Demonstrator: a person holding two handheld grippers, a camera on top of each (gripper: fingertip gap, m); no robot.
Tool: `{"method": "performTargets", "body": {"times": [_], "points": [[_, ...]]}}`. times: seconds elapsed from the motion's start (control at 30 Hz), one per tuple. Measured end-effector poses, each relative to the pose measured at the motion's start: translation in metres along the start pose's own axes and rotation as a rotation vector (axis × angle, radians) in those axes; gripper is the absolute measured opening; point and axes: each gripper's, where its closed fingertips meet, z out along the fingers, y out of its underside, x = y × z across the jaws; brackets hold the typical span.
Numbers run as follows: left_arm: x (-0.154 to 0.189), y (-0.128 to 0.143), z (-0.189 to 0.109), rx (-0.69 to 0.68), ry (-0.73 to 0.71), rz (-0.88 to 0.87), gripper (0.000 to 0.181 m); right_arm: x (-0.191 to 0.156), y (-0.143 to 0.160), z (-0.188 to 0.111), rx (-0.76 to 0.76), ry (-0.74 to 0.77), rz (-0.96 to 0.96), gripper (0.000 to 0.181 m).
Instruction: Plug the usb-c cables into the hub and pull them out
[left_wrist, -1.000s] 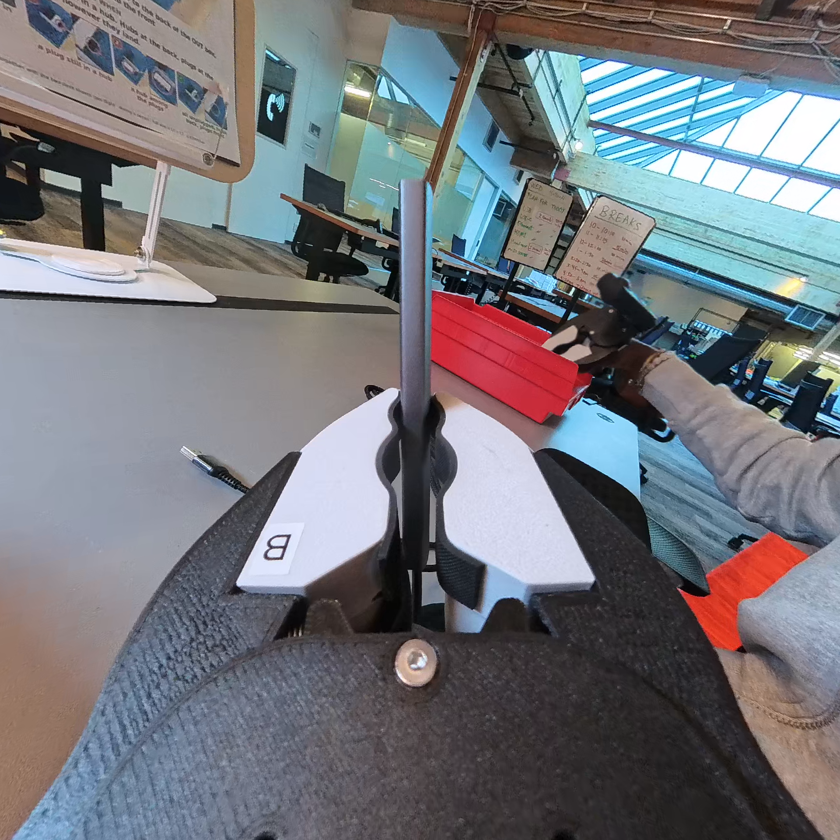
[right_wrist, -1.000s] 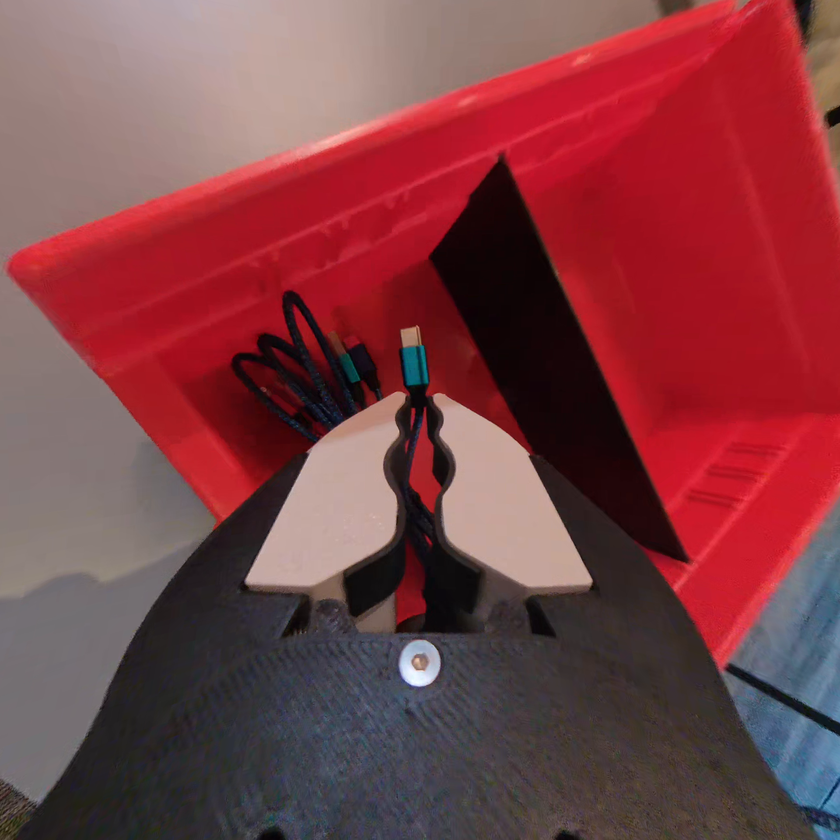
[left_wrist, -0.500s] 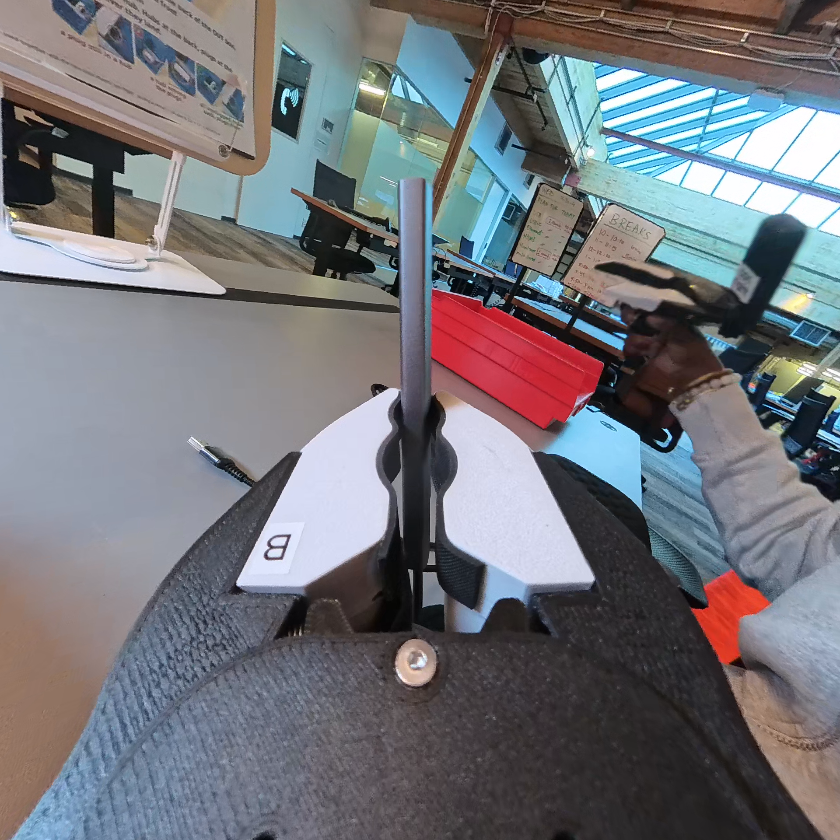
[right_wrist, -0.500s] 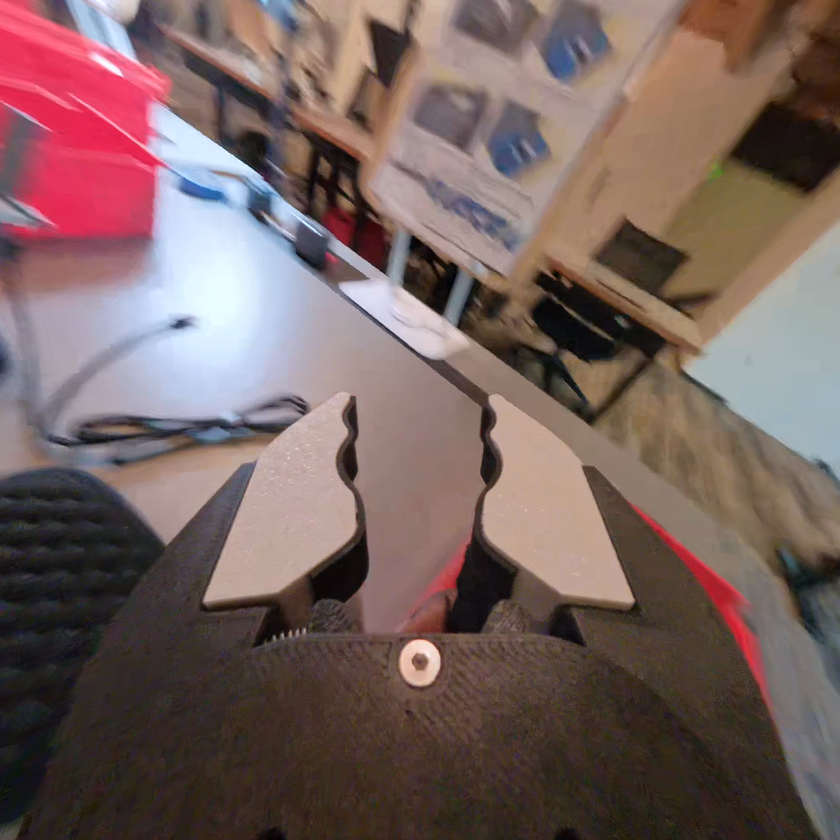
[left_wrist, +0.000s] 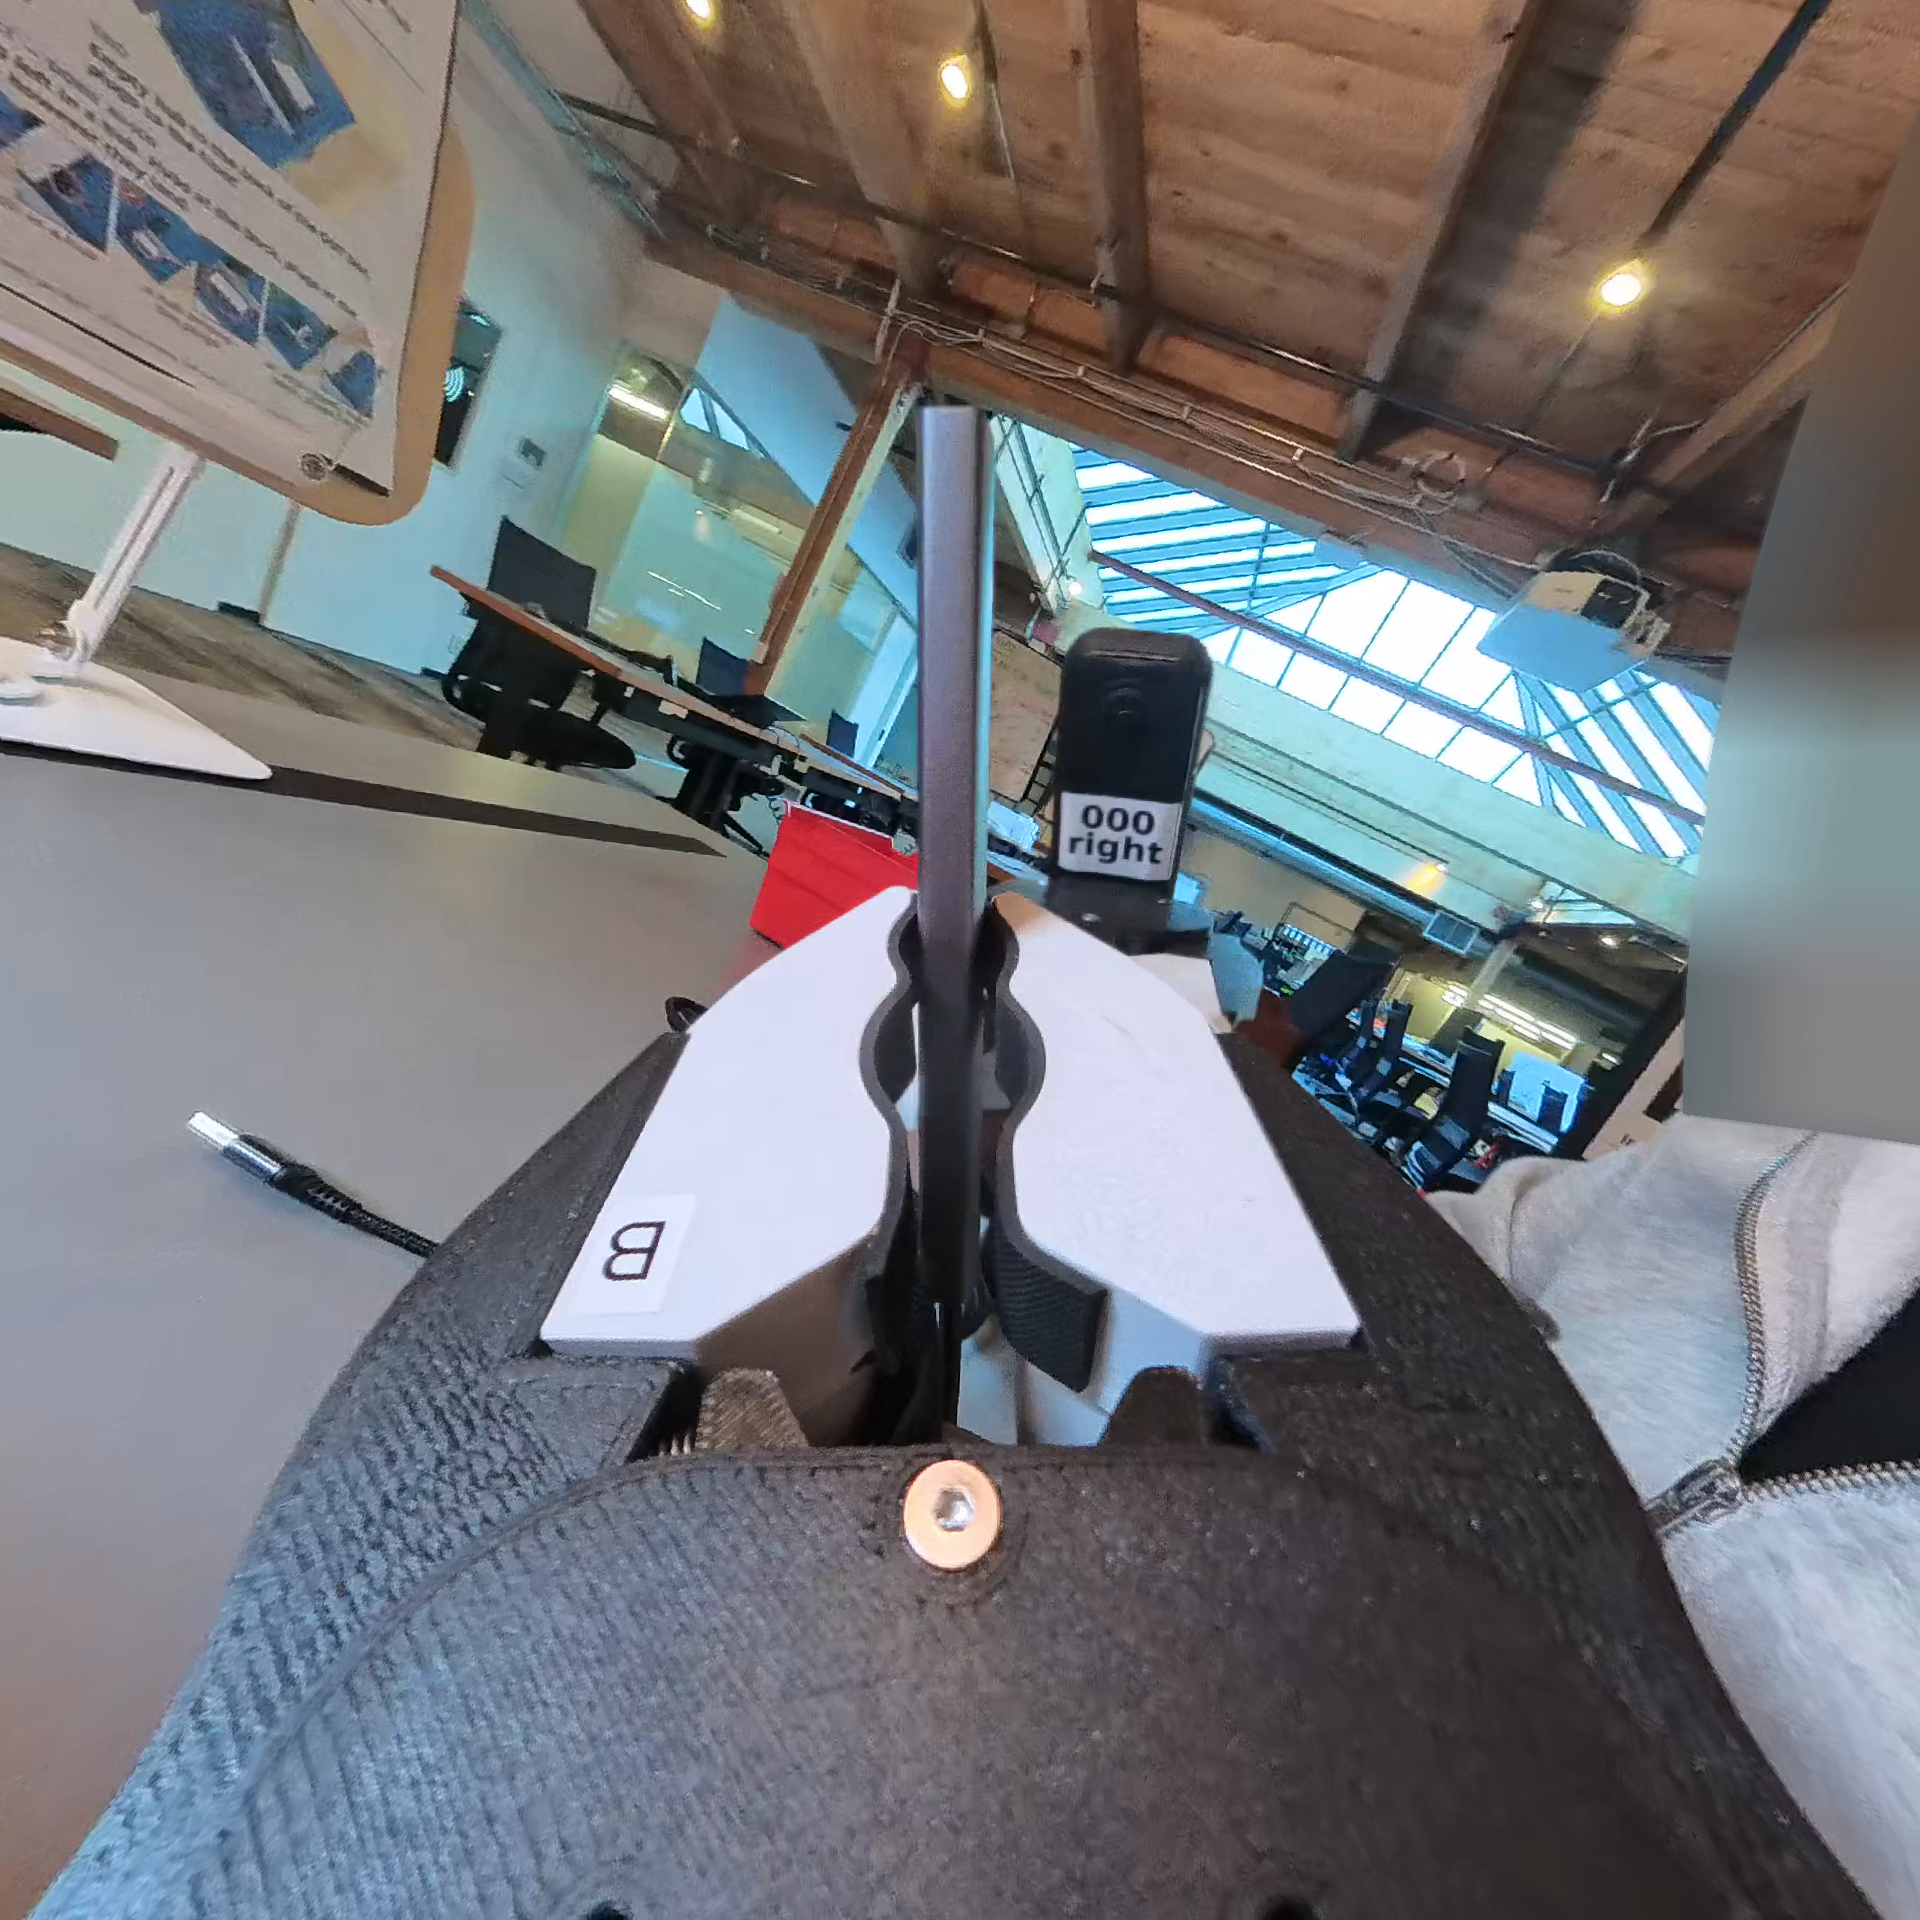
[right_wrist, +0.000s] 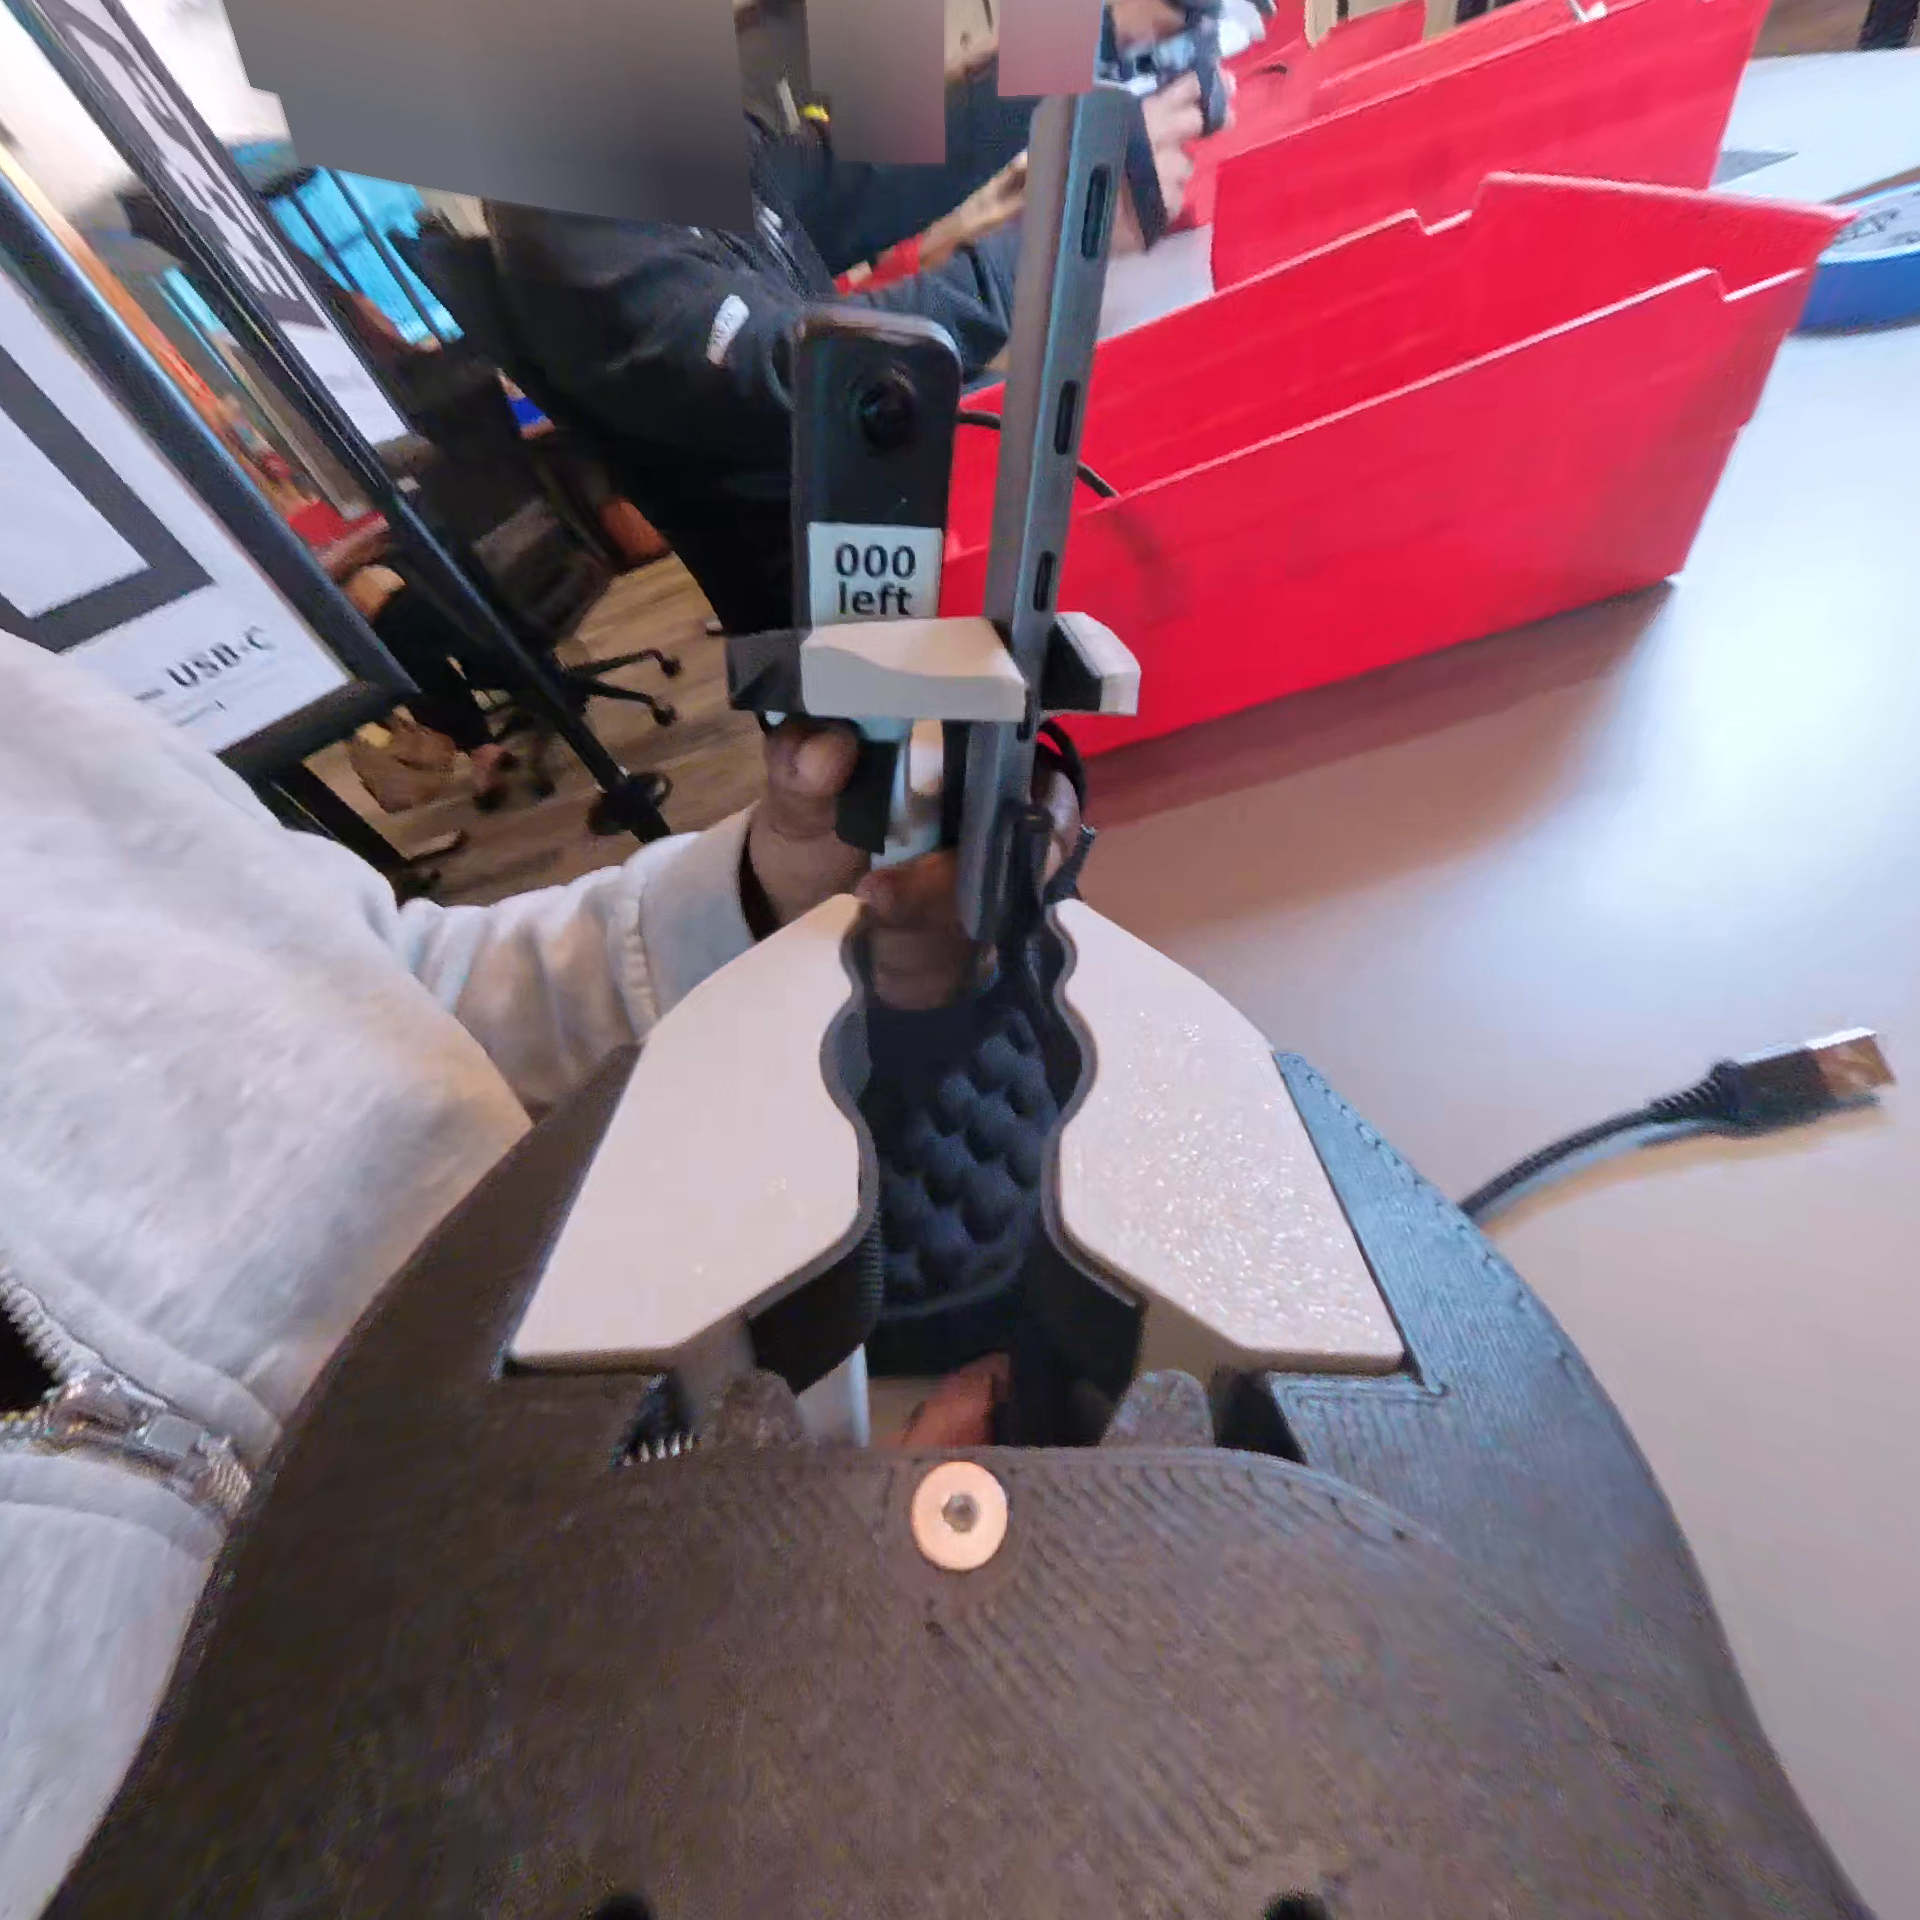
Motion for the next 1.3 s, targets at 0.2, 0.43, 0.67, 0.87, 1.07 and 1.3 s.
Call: {"method": "performTargets", "body": {"times": [0.2, 0.43, 0.67, 0.87, 1.07, 1.3], "points": [[0.006, 0.002, 0.000, -0.008, 0.033, -0.015, 0.010, 0.006, -0.003, 0.002, 0.111, -0.031, 0.099, 0.008], [0.009, 0.008, 0.003, -0.041, 0.053, -0.036, 0.010, 0.004, -0.007, -0.001, 0.152, -0.038, 0.105, 0.008], [0.020, 0.014, 0.004, -0.096, 0.128, -0.081, 0.030, 0.004, -0.010, -0.012, 0.204, -0.077, 0.158, 0.007], [0.017, 0.025, 0.003, -0.184, 0.095, -0.048, 0.027, 0.006, -0.013, -0.017, 0.236, -0.068, 0.161, 0.007], [0.020, 0.030, 0.000, -0.238, 0.101, 0.002, 0.012, 0.001, -0.015, -0.019, 0.242, -0.085, 0.135, 0.007], [0.026, 0.027, 0.000, -0.206, 0.111, 0.089, 0.009, -0.005, -0.018, -0.020, 0.254, -0.121, 0.123, 0.007]]}}
